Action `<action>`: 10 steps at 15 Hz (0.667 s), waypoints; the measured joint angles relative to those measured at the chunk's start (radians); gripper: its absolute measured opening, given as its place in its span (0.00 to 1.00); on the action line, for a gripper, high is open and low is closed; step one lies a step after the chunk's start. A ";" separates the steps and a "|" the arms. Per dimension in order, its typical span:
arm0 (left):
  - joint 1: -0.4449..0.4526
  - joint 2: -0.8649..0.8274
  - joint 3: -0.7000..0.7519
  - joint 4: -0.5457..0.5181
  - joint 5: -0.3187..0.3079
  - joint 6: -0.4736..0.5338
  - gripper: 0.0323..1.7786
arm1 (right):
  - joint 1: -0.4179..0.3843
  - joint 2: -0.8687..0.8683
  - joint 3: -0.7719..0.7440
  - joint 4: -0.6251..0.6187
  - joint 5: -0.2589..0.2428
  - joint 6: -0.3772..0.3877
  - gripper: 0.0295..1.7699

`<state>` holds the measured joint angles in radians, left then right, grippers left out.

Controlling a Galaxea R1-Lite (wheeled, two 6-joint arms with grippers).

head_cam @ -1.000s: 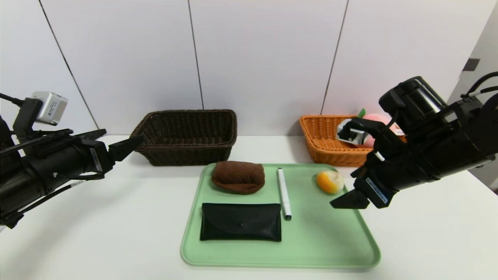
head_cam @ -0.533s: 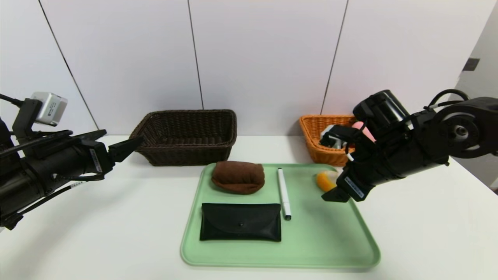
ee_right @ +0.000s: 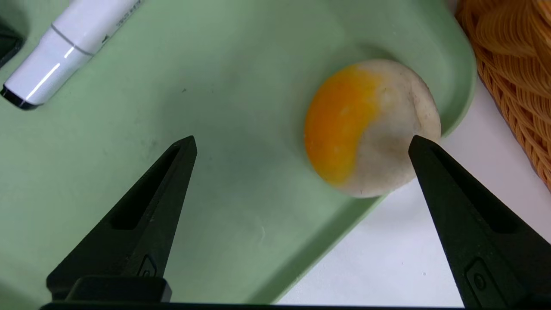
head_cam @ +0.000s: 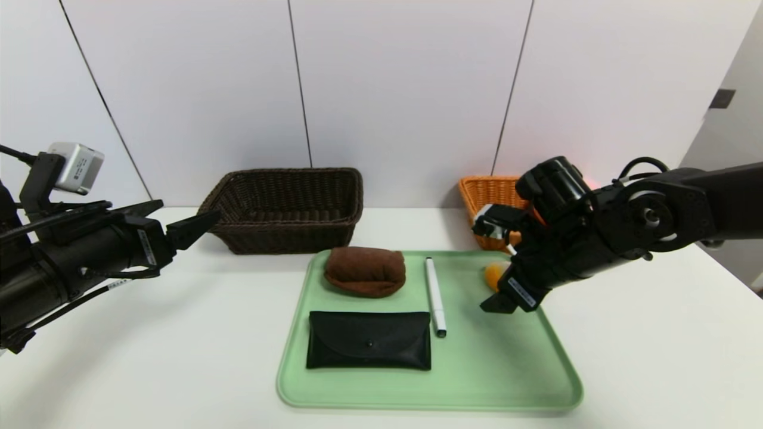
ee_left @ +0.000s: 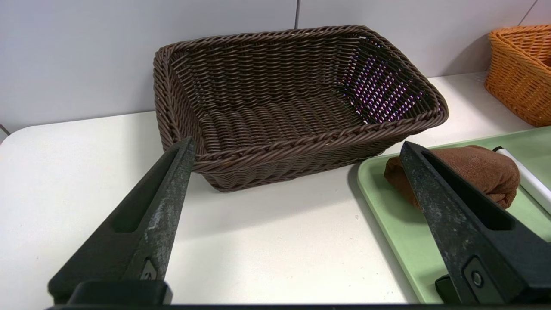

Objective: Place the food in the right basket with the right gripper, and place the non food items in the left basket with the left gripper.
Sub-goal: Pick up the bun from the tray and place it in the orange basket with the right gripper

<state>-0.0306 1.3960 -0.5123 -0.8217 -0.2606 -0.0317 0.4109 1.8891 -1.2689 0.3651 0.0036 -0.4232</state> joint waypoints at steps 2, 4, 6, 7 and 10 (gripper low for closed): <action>0.000 0.000 0.003 0.000 0.000 0.000 0.95 | 0.000 0.014 -0.001 -0.004 -0.002 -0.006 0.96; 0.000 0.000 0.004 0.000 0.000 0.000 0.95 | -0.001 0.024 -0.004 -0.015 -0.003 -0.008 0.96; 0.000 -0.002 0.004 0.000 0.001 0.001 0.95 | -0.008 0.032 -0.004 -0.021 -0.003 -0.009 0.96; 0.000 -0.004 0.004 0.000 0.001 0.001 0.95 | -0.011 0.034 -0.004 -0.021 -0.003 -0.008 0.96; 0.000 -0.008 0.005 0.000 0.001 0.003 0.95 | -0.020 0.039 -0.005 -0.022 -0.022 -0.011 0.96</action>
<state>-0.0306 1.3879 -0.5074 -0.8217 -0.2596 -0.0291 0.3911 1.9285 -1.2743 0.3434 -0.0183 -0.4347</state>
